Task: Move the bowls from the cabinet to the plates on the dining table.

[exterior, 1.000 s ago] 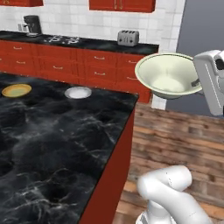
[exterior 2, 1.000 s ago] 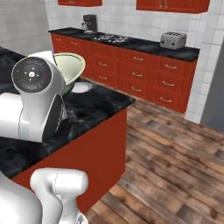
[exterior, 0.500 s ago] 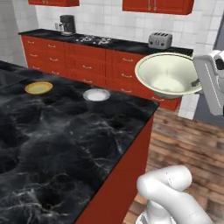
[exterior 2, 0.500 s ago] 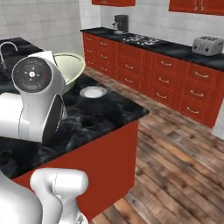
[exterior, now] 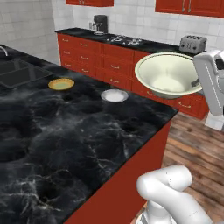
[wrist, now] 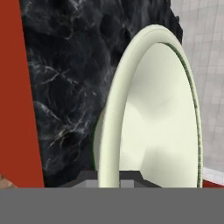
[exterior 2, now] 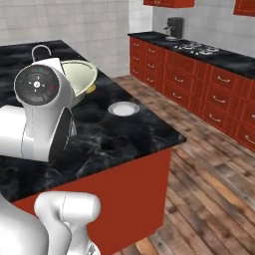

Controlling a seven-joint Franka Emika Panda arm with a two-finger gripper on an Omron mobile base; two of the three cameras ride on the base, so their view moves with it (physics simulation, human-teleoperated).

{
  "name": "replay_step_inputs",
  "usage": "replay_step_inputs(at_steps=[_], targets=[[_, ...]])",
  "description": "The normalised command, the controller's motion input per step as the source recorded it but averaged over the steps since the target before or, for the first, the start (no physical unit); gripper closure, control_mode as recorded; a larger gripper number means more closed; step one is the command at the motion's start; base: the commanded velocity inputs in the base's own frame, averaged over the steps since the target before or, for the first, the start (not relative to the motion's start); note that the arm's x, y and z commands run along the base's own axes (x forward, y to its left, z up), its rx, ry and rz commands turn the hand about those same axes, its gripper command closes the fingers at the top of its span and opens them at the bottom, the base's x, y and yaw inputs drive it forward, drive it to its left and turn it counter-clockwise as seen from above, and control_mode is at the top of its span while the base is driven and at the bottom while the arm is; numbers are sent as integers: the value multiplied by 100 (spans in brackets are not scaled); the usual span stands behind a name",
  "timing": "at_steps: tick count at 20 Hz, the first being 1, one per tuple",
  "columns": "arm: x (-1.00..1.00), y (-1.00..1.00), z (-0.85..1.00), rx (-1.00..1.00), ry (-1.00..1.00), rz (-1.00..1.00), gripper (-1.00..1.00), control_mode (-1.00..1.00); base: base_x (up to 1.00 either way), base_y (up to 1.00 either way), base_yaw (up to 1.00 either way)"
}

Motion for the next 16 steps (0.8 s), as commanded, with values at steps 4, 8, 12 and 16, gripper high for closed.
replay_step_inputs(at_steps=[4,8,12,16], targets=[[0,0,0,0,0,0,100,100,53,-25,29],[0,0,0,0,0,0,100,100,35,-38,4],[0,0,0,0,0,0,100,100,30,-53,1],[0,0,0,0,0,0,100,100,24,-60,3]])
